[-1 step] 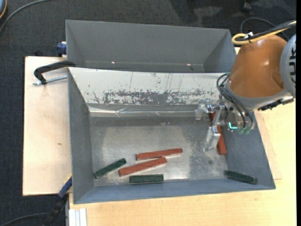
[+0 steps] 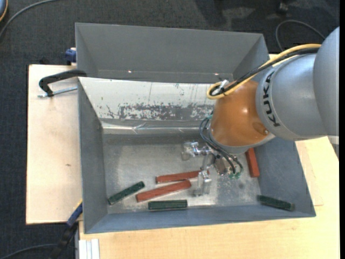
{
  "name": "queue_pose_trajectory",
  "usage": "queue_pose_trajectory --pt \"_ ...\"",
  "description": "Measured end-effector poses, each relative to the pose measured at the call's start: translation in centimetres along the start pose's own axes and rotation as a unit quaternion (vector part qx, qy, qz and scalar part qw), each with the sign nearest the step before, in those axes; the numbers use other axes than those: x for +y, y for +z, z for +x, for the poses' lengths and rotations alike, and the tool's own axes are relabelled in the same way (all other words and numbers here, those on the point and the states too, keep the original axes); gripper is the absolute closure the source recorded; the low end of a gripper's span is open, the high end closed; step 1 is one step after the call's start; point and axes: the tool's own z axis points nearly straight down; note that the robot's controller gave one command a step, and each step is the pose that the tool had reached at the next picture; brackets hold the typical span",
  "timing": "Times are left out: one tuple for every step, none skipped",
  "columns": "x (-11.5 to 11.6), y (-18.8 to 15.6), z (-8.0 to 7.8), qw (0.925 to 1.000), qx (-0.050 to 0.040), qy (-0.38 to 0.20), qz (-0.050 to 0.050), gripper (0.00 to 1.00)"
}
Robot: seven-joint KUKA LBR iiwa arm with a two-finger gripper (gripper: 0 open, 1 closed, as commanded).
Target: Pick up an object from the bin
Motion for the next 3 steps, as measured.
queue_pose_trajectory --pt "-0.3 -0.3 -0.2 1.0 -0.0032 0.001 0.001 1.0" --pt "3.9 -12.0 -3.0 0.9998 -0.0102 0.019 0.001 1.0" --pt "3.5 -15.3 -6.4 0.9998 -0.009 0.017 0.002 1.0"
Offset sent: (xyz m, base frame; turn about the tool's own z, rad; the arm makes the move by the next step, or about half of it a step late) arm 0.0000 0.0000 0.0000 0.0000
